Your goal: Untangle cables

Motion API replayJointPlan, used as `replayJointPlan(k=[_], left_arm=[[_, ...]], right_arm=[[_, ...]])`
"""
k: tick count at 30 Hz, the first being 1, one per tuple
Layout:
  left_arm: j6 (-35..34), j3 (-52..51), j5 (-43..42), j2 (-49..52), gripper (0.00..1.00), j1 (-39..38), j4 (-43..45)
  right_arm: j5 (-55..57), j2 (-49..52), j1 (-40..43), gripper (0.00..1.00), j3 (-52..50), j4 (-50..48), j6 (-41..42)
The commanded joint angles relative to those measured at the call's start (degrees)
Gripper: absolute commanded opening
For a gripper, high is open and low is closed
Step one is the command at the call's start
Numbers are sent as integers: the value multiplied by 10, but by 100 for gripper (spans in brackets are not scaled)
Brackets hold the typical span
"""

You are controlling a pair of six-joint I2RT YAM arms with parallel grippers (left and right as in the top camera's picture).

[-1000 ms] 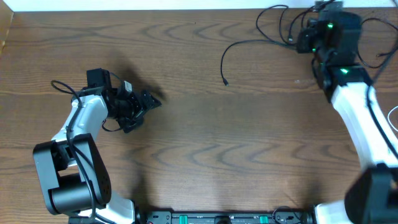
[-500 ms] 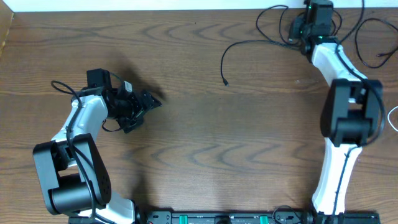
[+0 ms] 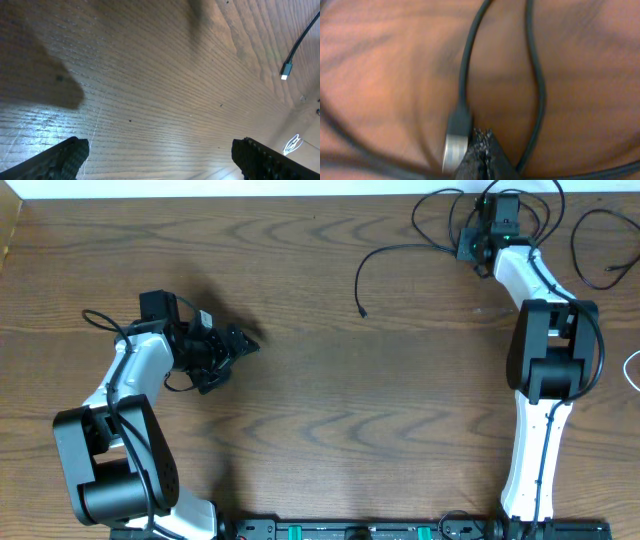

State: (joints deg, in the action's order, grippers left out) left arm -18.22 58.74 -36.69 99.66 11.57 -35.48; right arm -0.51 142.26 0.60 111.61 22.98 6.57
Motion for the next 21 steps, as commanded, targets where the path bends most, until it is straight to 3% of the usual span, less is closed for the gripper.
replayJointPlan(k=[1, 7, 15, 21], left_arm=[[-1, 3, 6, 2, 98, 3, 0], [-1, 3, 5, 2, 98, 3, 0], [-1, 3, 6, 2, 98, 3, 0], [-1, 3, 6, 2, 98, 3, 0]], right_arm=[[-104, 13, -20, 1, -17, 76, 6], [-120, -13, -41, 1, -17, 171, 7], [-11, -59, -24, 1, -17, 292, 27], [20, -120, 3, 1, -17, 286, 19]])
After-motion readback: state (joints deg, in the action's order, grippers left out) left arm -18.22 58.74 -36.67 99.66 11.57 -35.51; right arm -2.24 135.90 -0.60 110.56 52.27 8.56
